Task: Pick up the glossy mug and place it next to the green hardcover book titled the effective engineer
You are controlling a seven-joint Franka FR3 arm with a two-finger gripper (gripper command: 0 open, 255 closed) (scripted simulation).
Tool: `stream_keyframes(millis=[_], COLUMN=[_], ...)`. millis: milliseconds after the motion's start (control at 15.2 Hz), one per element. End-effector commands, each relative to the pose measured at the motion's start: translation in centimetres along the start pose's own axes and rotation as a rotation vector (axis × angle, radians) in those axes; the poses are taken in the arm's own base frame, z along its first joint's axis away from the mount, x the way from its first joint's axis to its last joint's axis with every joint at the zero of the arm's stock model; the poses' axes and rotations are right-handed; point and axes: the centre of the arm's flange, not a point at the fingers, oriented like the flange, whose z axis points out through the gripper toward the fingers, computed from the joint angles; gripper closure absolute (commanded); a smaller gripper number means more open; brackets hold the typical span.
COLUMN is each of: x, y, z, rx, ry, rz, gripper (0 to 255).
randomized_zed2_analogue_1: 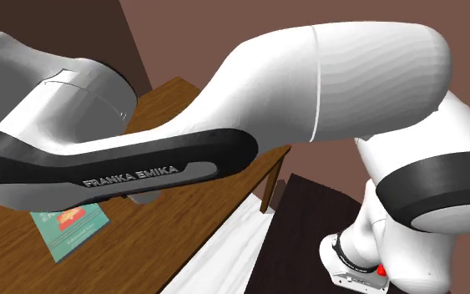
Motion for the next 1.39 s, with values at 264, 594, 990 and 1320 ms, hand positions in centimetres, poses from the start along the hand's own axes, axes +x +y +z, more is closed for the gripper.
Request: stream_keyframes(millis=[264, 594, 990, 1320], x=[-0.3, -0.7, -0.8, -0.8], y=[-7.8, -14.4, -16.3, -16.4], z=[-0.4, -0.8, 1.2, 3.9], rx=[0.0, 0.0, 0.0, 0.0], ry=[0.0, 0.0, 0.0, 0.0], rz=[0.002, 0.002, 0.002, 0.002], gripper=[255, 255, 255, 255])
